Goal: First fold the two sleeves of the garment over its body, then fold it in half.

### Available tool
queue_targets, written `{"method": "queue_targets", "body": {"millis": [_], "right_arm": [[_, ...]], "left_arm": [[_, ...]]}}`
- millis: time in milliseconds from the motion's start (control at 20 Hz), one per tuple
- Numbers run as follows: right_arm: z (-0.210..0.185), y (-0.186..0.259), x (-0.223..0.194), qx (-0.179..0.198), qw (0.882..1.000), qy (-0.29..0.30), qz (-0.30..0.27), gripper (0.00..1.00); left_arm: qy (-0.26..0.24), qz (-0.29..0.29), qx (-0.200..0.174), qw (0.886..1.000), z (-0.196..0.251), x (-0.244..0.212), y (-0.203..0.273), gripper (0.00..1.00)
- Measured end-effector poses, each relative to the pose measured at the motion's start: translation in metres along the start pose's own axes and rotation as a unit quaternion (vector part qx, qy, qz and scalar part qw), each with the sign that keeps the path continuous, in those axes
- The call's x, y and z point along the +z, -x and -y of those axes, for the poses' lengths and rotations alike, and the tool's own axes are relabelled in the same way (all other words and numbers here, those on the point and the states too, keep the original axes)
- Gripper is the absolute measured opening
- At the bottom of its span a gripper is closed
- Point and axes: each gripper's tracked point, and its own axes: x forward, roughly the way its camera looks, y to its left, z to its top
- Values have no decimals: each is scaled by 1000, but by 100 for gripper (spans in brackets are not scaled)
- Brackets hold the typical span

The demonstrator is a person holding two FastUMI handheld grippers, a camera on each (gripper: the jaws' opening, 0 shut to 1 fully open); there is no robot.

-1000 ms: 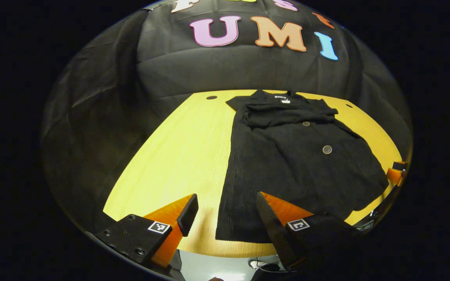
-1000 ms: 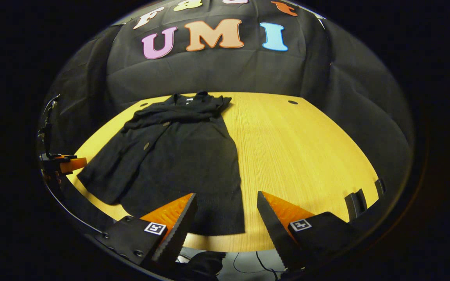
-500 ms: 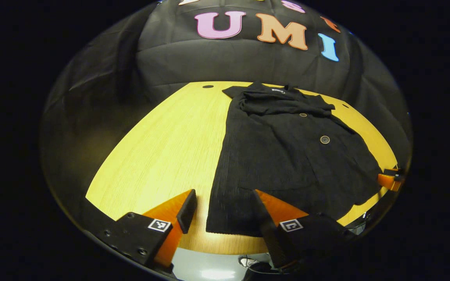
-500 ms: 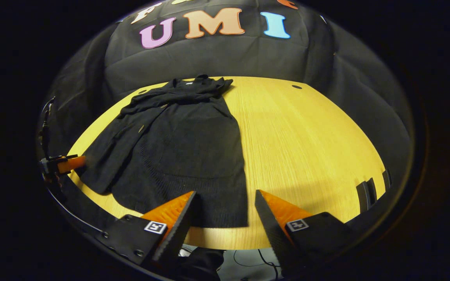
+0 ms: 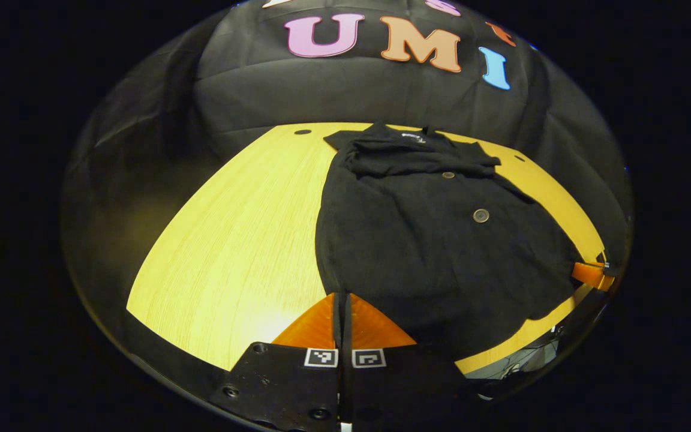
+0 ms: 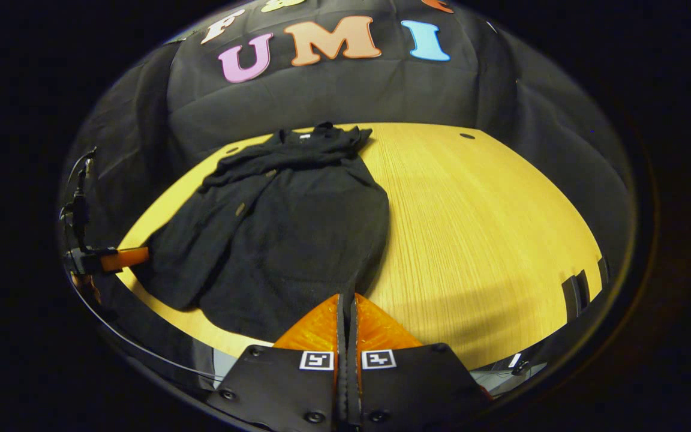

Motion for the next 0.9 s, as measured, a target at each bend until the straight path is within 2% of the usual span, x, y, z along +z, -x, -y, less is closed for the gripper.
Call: {"method": "queue_targets", "body": {"millis": [100,200,450,700,750,800,900], "right_arm": [[-18,18,29,29,999,-2,33,3],[-26,30,60,36,998,12,58,0],[-42,46,119,53,992,17,112,2],[-41,45,190,64,986,14,155,2],[-39,42,204,66,985,10,162,7],[-38,39,217,68,984,7,166,2],[-35,37,241,70,982,8,176,2]], "left_arm": [[2,31,-11,999,3,30,10,0],[22,61,-19,998,2,58,18,0],[52,107,-27,993,-4,121,28,0],[59,154,-22,986,-7,187,27,0],[58,163,-24,985,-5,201,25,0],[57,170,-22,984,-6,213,22,0],[59,179,-22,982,-5,235,15,0]]}}
